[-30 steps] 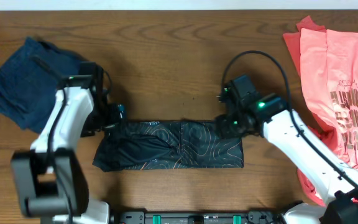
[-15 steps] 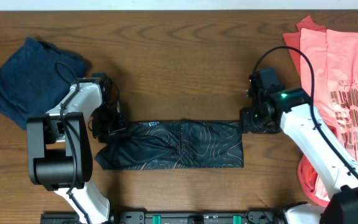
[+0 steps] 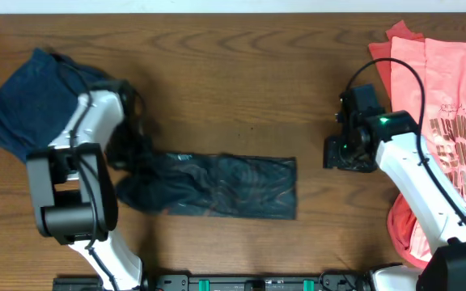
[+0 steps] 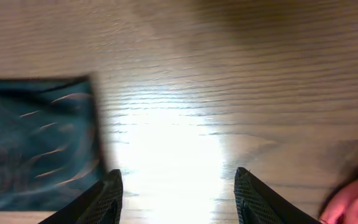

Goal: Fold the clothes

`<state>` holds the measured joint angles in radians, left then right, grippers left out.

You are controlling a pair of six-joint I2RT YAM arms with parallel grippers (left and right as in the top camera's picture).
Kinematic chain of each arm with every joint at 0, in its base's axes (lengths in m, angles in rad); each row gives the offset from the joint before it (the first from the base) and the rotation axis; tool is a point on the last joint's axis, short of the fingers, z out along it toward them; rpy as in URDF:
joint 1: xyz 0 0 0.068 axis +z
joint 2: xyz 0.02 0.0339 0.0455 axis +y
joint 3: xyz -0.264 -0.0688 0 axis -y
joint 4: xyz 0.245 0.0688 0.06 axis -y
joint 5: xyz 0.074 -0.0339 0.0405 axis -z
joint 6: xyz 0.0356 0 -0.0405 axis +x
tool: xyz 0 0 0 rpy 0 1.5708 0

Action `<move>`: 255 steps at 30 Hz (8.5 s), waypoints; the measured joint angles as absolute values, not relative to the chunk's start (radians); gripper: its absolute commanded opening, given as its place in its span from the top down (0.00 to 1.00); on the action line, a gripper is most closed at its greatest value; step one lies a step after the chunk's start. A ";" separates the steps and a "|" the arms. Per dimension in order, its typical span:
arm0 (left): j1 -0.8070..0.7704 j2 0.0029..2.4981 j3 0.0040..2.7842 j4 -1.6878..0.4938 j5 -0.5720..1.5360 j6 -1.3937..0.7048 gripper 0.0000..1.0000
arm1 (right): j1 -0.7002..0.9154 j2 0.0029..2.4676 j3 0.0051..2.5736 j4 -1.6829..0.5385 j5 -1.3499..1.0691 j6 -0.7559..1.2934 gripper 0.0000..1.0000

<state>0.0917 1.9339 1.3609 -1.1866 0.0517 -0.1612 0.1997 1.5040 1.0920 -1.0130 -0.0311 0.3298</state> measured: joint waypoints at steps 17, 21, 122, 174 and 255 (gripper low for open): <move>-0.172 1.897 1.539 -1.439 0.336 -0.240 0.94 | 0.170 1.504 1.092 -1.013 -0.022 0.328 0.43; -0.331 1.897 1.539 -1.382 0.379 -0.271 0.94 | 0.170 1.504 1.092 -1.013 -0.022 0.327 0.43; -0.095 1.679 1.517 -1.081 0.361 -0.124 0.09 | 0.514 1.756 1.104 -0.986 0.220 0.706 0.55; 0.141 2.092 1.858 -1.087 -0.013 -0.033 0.94 | 0.393 1.510 1.103 -1.095 0.199 0.634 0.42; -0.066 1.015 1.090 -1.013 0.176 -0.117 0.02 | 0.406 0.957 0.779 -0.730 0.075 0.489 0.01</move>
